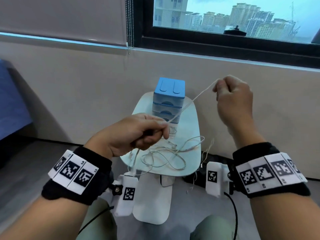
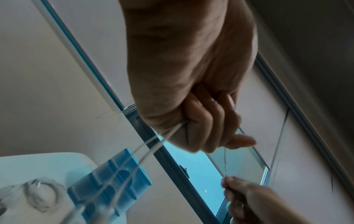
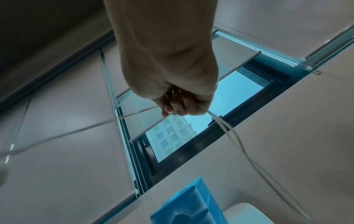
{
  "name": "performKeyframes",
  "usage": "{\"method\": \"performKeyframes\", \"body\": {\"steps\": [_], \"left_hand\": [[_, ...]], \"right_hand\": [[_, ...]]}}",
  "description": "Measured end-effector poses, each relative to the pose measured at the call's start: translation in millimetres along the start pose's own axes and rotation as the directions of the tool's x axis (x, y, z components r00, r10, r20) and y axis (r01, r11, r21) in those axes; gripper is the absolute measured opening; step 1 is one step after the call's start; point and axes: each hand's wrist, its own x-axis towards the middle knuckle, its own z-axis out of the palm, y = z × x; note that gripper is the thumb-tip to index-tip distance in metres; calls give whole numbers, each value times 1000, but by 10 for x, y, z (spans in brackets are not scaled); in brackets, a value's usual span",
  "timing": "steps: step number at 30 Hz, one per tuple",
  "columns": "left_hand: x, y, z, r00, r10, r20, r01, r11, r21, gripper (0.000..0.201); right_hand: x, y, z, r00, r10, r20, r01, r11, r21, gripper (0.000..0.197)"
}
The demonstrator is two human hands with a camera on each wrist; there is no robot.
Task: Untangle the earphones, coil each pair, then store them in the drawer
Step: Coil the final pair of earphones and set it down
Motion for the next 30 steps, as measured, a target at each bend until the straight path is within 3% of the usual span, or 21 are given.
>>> {"method": "performKeyframes", "body": {"steps": [3, 6, 8, 10, 12, 14, 16, 19, 22, 25, 27, 30], "left_hand": [[-10, -33, 35, 998, 21, 61, -21, 1000, 1, 32], [18, 38, 92, 993, 117, 21, -112, 980, -167, 40], [79, 115, 125, 982, 173, -78, -187, 950, -250, 43], [153, 191, 131, 952, 218, -214, -276, 916, -293, 40], [214, 230, 84, 910, 255, -326, -362, 873, -326, 34], [252, 241, 7, 885, 261, -387, -406, 838, -364, 31], [280, 232, -45, 872, 230, -432, -418, 809, -413, 33], [329, 185, -50, 844, 196, -499, -446, 774, -450, 33], [383, 93, -33, 809, 181, -559, -478, 756, -447, 34], [418, 16, 39, 799, 183, -573, -443, 823, -354, 34], [410, -26, 100, 821, 220, -527, -379, 901, -213, 31], [349, -58, 176, 863, 278, -422, -288, 957, 43, 32]], "right_hand": [[21, -50, -15, 999, -1, 35, 0, 1000, 29, 32], [-35, -37, 18, 963, 100, 251, -100, 995, -11, 31], [-146, -12, 72, 866, 130, 483, -113, 991, -64, 33], [-295, 2, 121, 703, 131, 699, -64, 991, -122, 33], [-449, -9, 164, 529, 118, 841, -37, 993, -116, 33], [-573, -41, 193, 398, 105, 911, -6, 994, -112, 32], [-660, -79, 206, 330, 83, 940, -2, 996, -87, 31], [-711, -186, 175, 277, 18, 961, -31, 999, -9, 32], [-697, -371, 113, 244, -61, 968, -55, 996, 77, 32], [-622, -547, 46, 246, -148, 958, -31, 987, 160, 30], [-537, -615, 4, 335, -195, 922, -50, 973, 223, 28], [-363, -657, -87, 553, -172, 815, -164, 937, 309, 22]]}}
